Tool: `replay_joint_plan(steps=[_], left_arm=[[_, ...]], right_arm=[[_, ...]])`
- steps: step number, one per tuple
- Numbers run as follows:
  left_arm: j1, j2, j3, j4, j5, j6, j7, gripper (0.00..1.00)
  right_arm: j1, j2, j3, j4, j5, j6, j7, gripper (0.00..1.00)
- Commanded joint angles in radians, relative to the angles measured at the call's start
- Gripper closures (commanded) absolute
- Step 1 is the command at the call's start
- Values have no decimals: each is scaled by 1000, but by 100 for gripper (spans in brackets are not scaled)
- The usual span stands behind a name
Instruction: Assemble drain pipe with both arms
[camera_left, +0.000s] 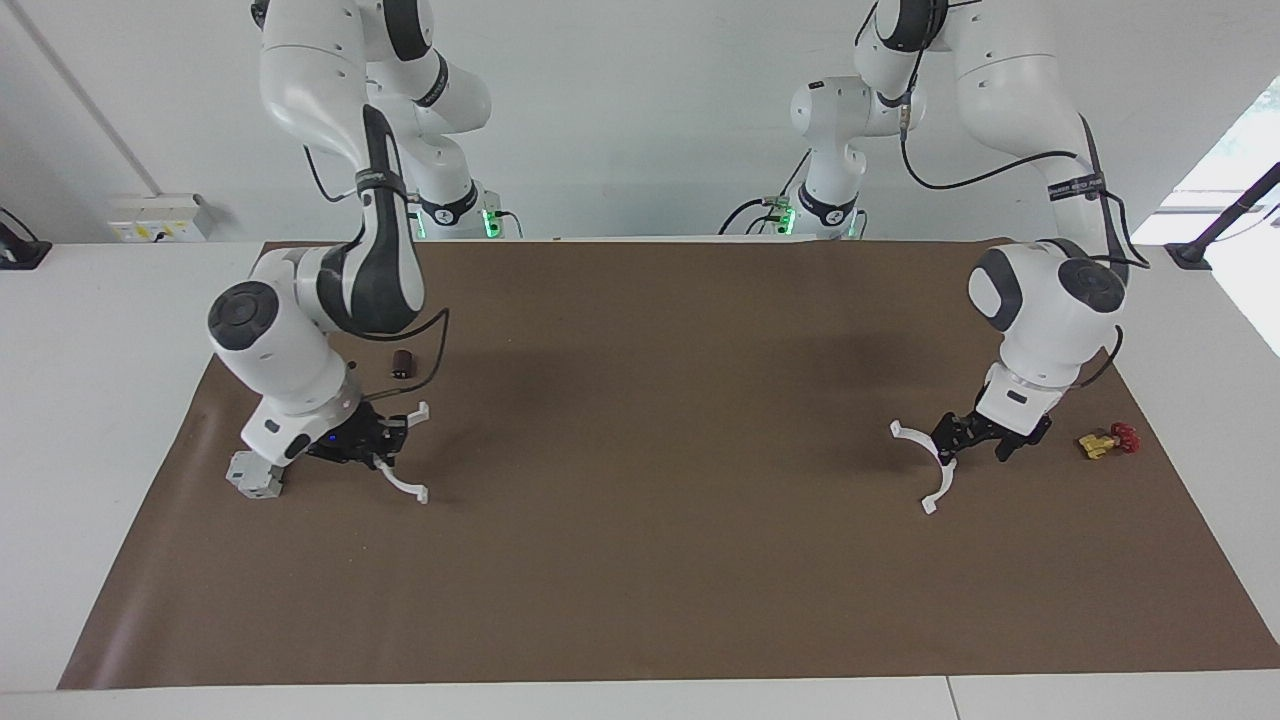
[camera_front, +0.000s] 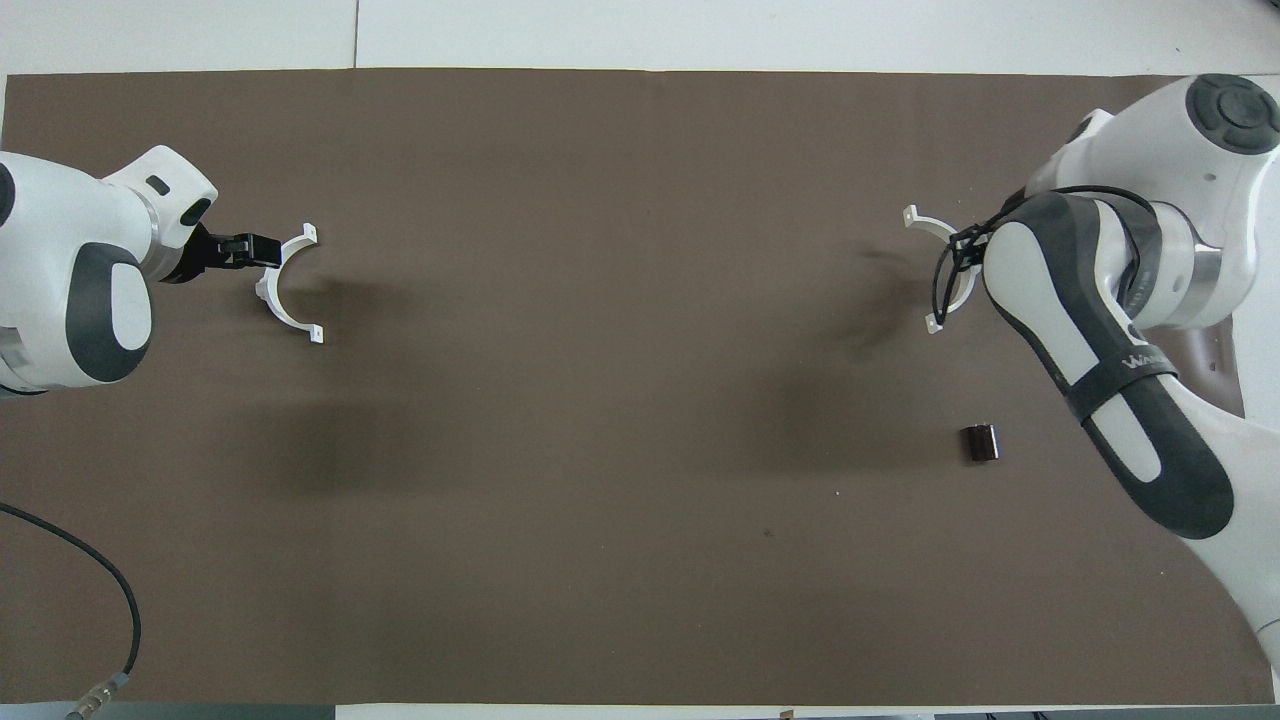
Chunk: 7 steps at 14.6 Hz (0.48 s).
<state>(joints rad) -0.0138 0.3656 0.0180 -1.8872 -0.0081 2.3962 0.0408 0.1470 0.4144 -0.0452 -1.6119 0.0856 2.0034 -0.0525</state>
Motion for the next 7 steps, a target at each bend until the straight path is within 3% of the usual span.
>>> replay_joint_plan(steps=[1,5,6,7], left_arm=[[8,13,-4,-18,-1,38,16,8],[8,1,-4,-53,-3,31,13,9],[6,1,-4,-55,-3,24,10,14],[3,0,-4,-53,-3,15,4,27]], right_arm=[[208,53,-4,76,14,6,292,100],[370,99,-1,55,0,106,441,100],[373,99,-1,17,-1,138,439,100],[375,90,-1,-34,-1,188,435,100]])
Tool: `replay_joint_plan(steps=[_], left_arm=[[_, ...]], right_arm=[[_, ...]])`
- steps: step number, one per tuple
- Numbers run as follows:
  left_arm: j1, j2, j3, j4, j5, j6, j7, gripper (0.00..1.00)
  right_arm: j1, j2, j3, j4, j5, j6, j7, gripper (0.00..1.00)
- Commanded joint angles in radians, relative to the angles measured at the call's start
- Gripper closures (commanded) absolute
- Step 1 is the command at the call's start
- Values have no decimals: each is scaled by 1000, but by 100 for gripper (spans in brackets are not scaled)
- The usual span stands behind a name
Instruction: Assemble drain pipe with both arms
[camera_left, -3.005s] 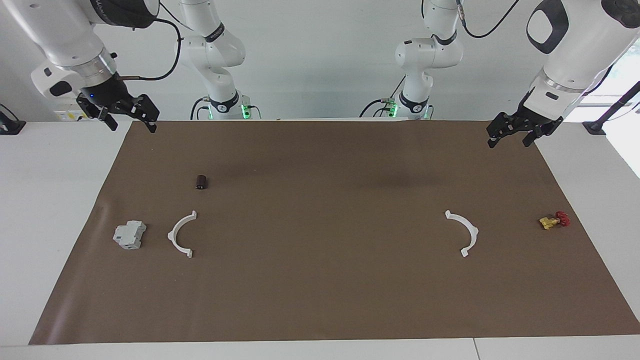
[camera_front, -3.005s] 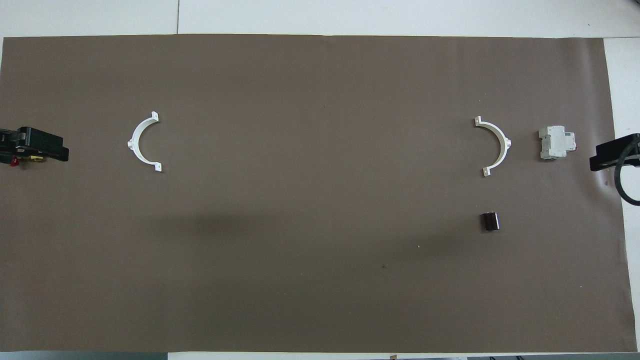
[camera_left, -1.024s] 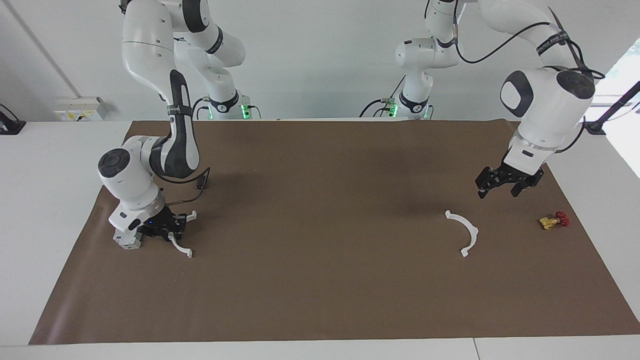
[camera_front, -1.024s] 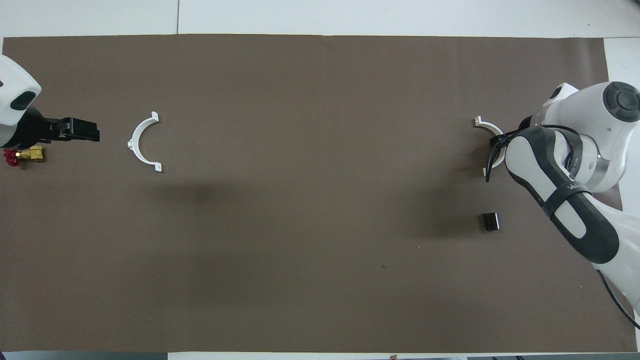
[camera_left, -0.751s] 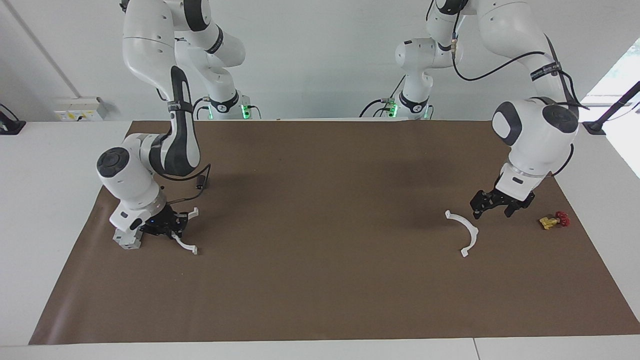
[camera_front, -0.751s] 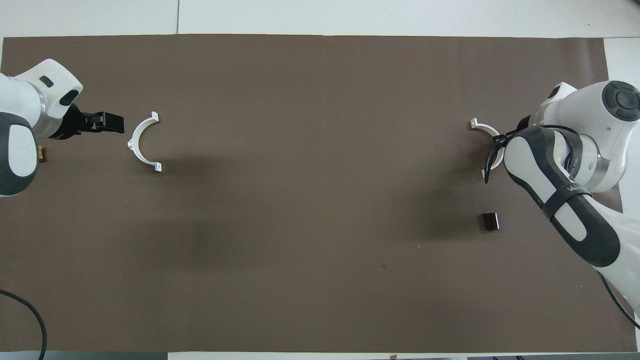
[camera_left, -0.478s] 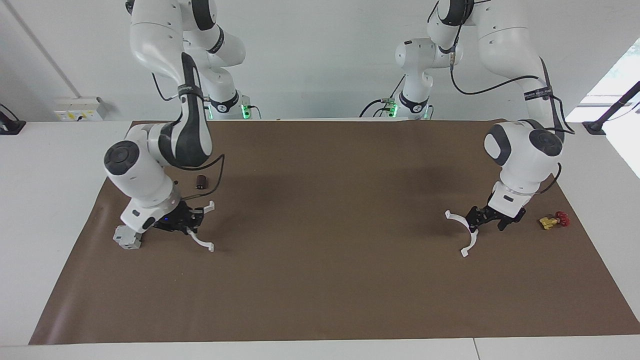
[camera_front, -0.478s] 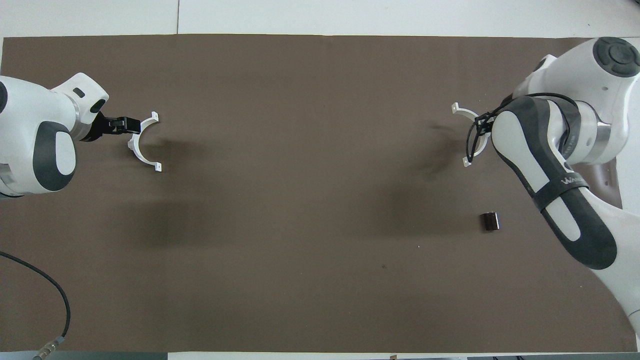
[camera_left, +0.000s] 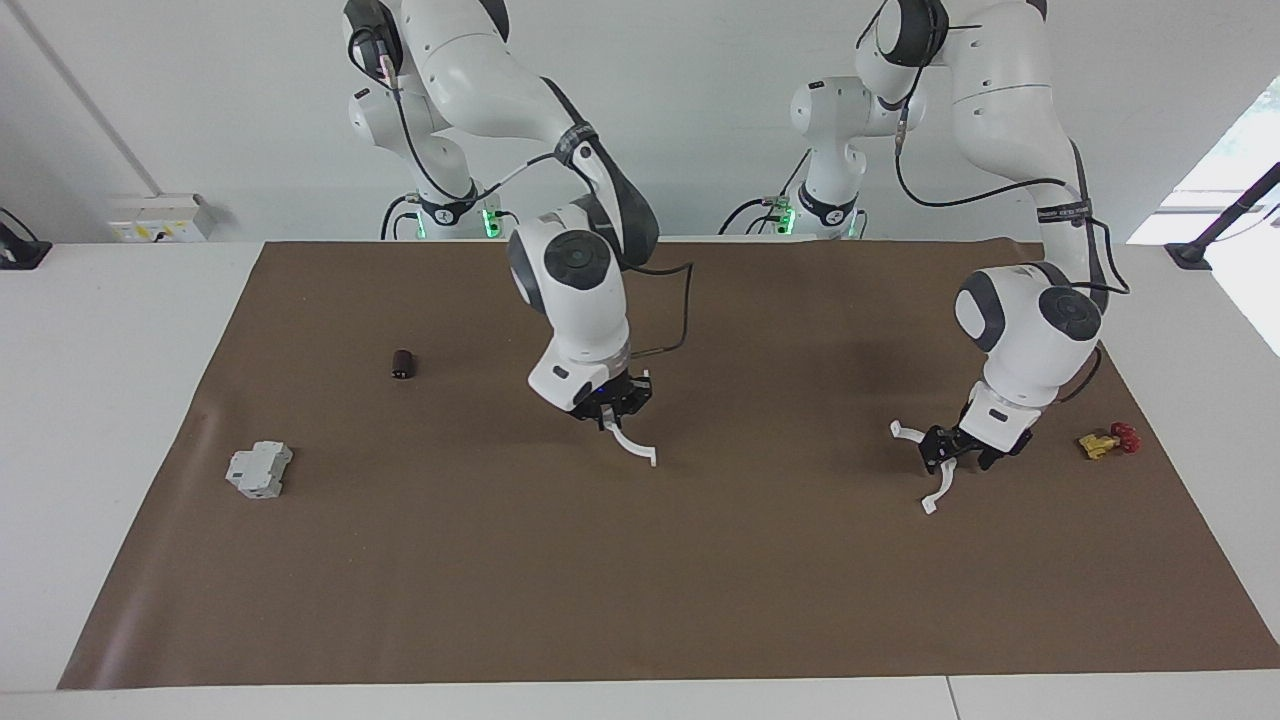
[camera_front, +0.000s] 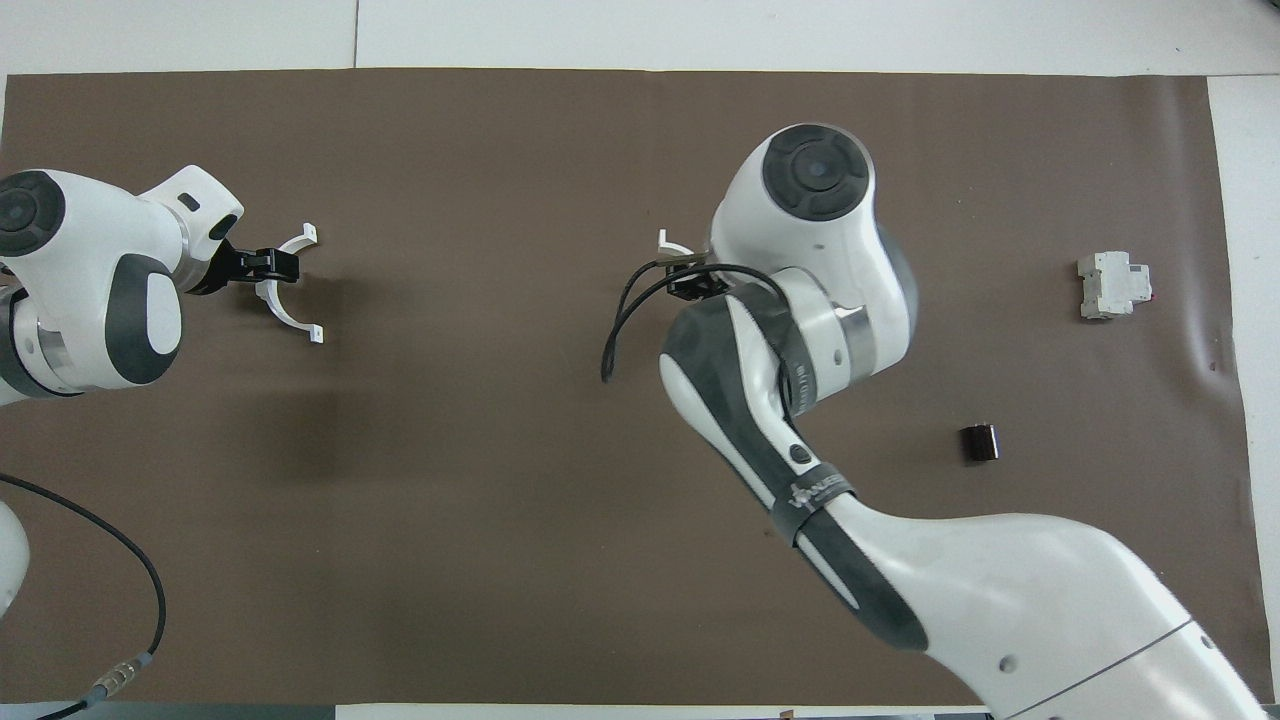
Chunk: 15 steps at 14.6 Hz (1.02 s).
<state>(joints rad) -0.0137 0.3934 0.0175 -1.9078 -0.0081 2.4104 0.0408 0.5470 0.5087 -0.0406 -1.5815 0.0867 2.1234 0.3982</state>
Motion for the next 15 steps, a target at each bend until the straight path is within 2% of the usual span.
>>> replay_joint_plan(steps=[1,3,9,10,11,12,13,15], left_arm=[[3,-33,-4,-33,-3,-22,2,47],[5,-50,-4,-33,-4,-72,-4,100],[0,-65,-4,-22,-4,-86,-6,100],[4,-76,-2,-22,-4,-86,-6,100],[6,-82,-2,-19,-4,-88,-6,100],[8,-90,-2,-17,-4,-85,-6,100],[8,-93,-2,-10,-4,-86,-6,100],[6,-103,-1,7,-4,-94,-13,100]], right_arm=[[-25,-10,-5,-107,-4,123,-21,100],[-36,-12,-7,-138,-27,151,-94,100],[-26,-16,-7,-172,-27,171,-108,100],[-22,-19,-5,-184,-27,187,-108,97],[-16,-24,-7,-195,-27,193,-108,87],[-18,-24,-5,-193,-27,194,-108,60],[-19,-22,-7,-181,-27,190,-108,39],[-35,-16,-5,-64,-19,80,-108,7]])
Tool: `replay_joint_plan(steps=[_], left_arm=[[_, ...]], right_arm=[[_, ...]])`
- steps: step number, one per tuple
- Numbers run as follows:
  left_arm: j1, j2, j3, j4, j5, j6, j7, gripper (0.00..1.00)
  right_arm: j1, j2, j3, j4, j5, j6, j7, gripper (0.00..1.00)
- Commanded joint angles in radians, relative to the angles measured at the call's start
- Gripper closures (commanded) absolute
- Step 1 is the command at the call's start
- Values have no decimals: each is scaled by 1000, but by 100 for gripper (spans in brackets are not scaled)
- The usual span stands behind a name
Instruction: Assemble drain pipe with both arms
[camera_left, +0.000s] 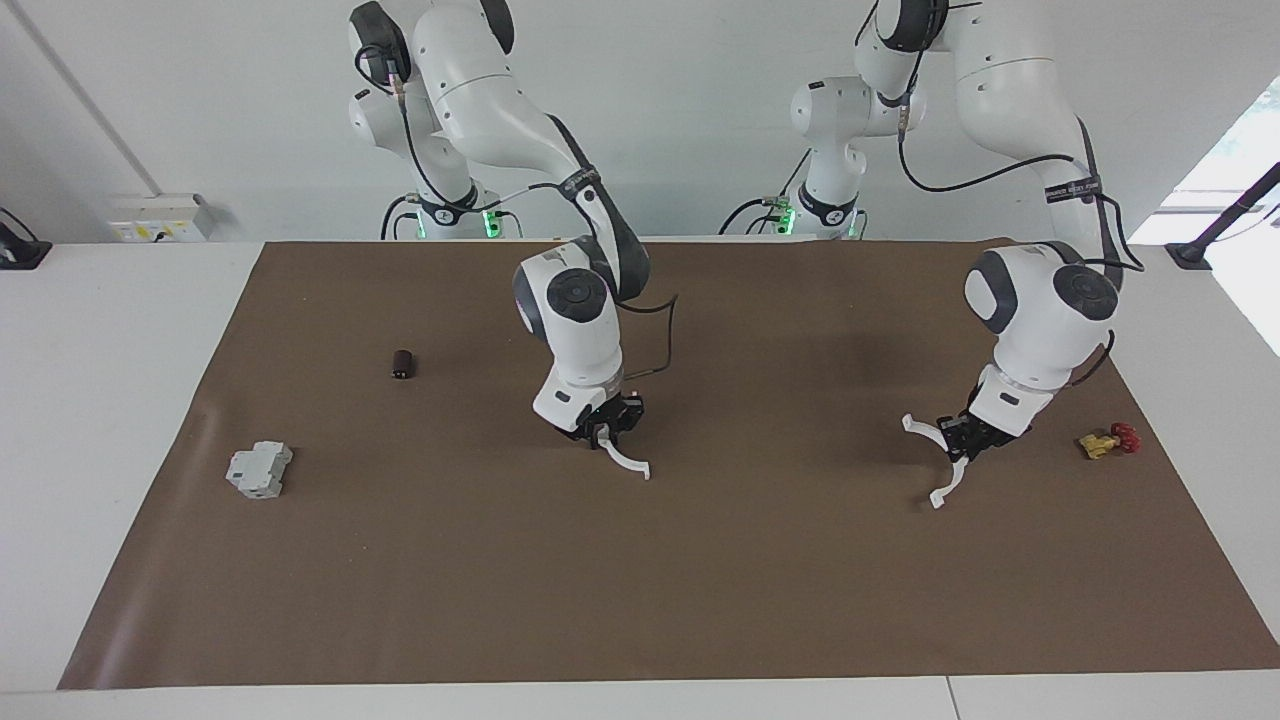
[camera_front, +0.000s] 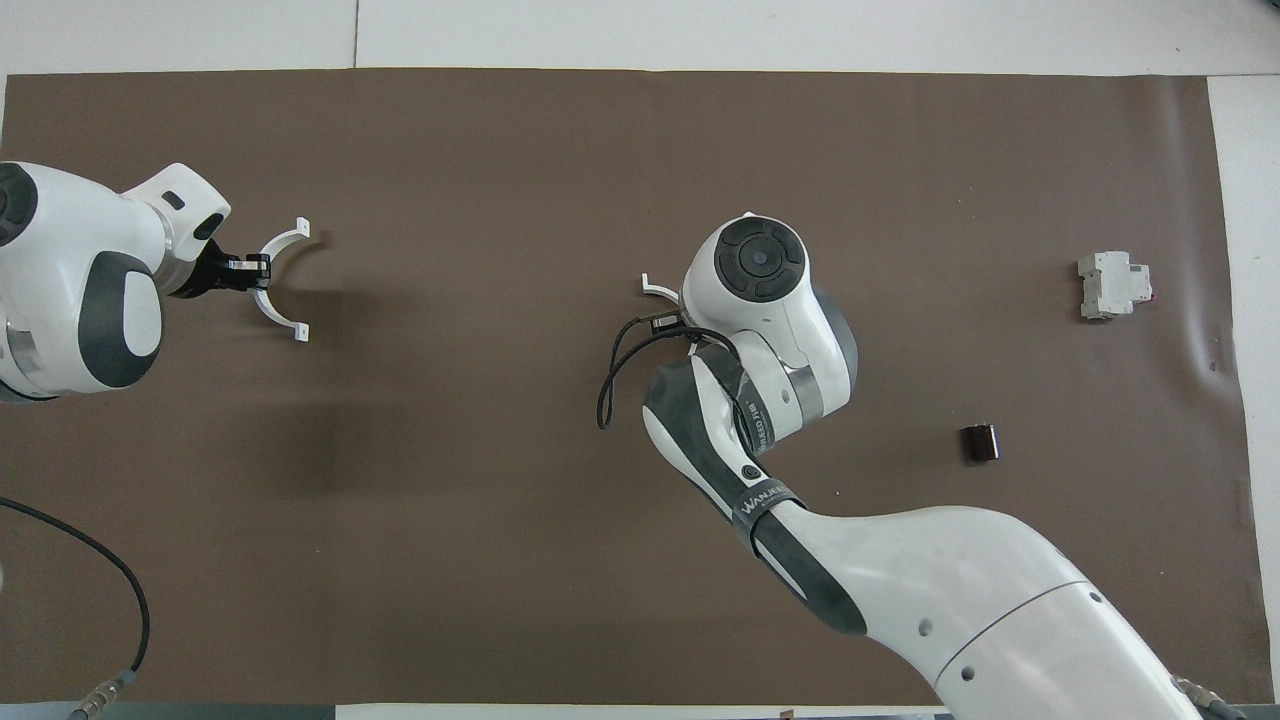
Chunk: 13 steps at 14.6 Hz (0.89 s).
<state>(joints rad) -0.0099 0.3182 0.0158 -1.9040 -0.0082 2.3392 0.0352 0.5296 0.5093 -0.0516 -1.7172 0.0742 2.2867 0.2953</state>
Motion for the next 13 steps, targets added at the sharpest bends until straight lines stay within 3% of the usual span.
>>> replay_joint_plan(steps=[1,2,5,9,13], left_arm=[[-2,-33,1,12,-4,-26,-9,100],[-11,-33,1,22,-3,-37,-12,100],[-77,-30,3,42,0,-67,-102,100],[-220,-31,1,42,145,-69,-369,100],[-382,-12,1,83,145,-138,-513,100]], right_arm=[[-29,-18,4,146,-1,-171,-5,0],[-43,-29,-2,195,-1,-255,1,0],[-153,-208,-20,188,-16,-456,25,0],[-328,-435,-24,191,-14,-757,19,0],[-459,-526,-27,180,-14,-888,-131,0]])
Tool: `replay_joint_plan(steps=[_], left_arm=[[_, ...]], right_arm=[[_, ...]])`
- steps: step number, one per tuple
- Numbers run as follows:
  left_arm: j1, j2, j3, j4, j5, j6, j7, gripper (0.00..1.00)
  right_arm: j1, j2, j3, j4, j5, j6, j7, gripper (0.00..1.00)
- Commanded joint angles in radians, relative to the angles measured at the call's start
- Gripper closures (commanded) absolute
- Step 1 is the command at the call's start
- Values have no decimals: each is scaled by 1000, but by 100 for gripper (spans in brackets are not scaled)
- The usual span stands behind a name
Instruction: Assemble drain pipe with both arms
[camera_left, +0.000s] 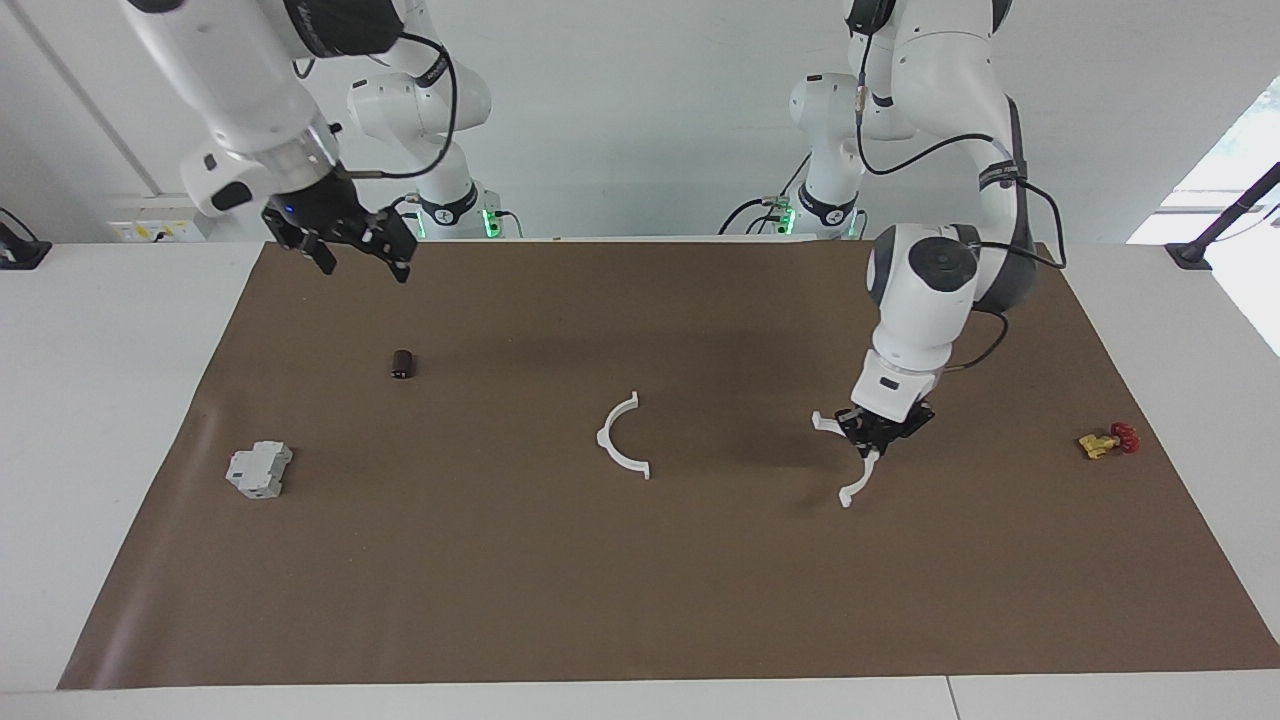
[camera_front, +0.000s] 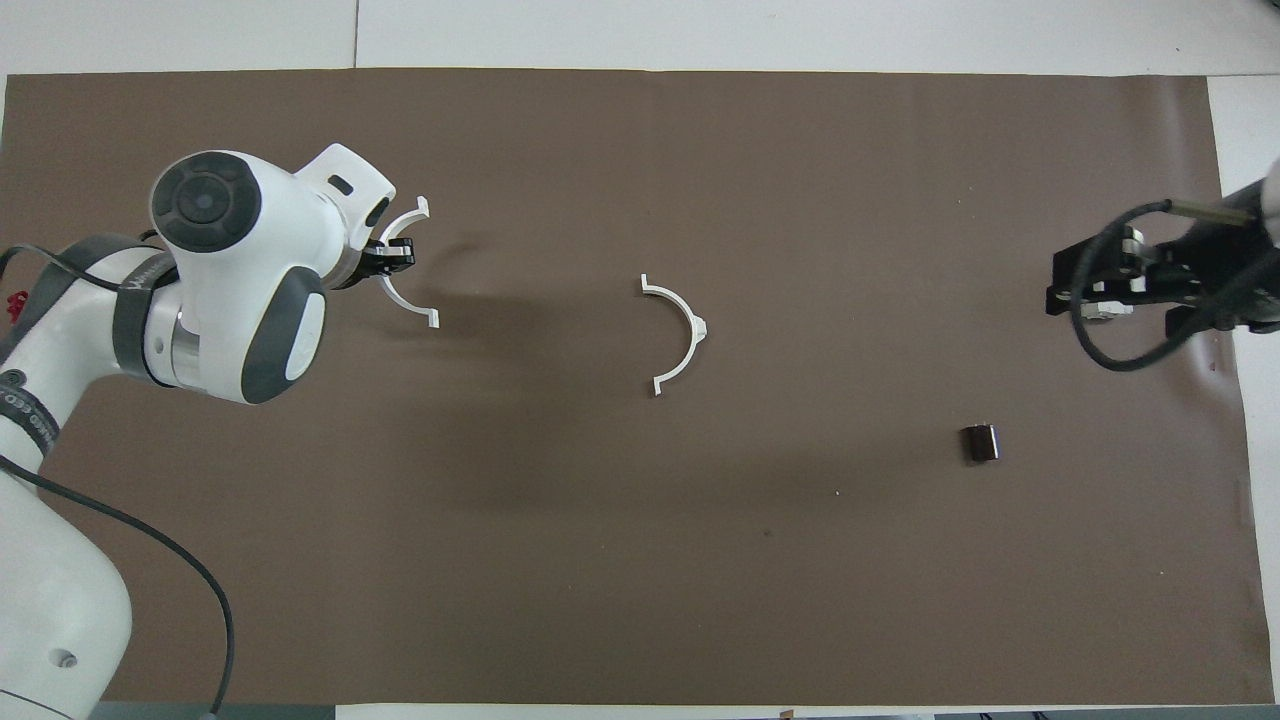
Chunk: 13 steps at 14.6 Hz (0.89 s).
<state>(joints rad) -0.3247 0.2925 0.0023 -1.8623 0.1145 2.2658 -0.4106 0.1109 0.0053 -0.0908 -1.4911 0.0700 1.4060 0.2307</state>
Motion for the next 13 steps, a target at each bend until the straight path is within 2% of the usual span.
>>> replay_joint_plan(steps=[1,3,5,8,9,13], left_arm=[[-98,40,13,72,22,-83,-112,100],[-170,106,13,153,19,-124,-212,100],[-212,131,12,178,16,-135,-254,100],[-280,168,11,180,11,-126,-298,100],[-284,169,10,178,10,-109,-303,100],[-312,171,7,150,8,-51,-304,100]], right_arm=[[-37,-34,2,-73,-13,4,-80,0],[-49,-62,2,-124,-16,51,-88,0],[-57,-106,8,-219,-16,123,-90,0],[-80,-97,37,-213,-56,139,-122,0],[-82,-96,45,-213,-90,149,-129,0],[-102,-68,43,-182,-96,128,-186,0]])
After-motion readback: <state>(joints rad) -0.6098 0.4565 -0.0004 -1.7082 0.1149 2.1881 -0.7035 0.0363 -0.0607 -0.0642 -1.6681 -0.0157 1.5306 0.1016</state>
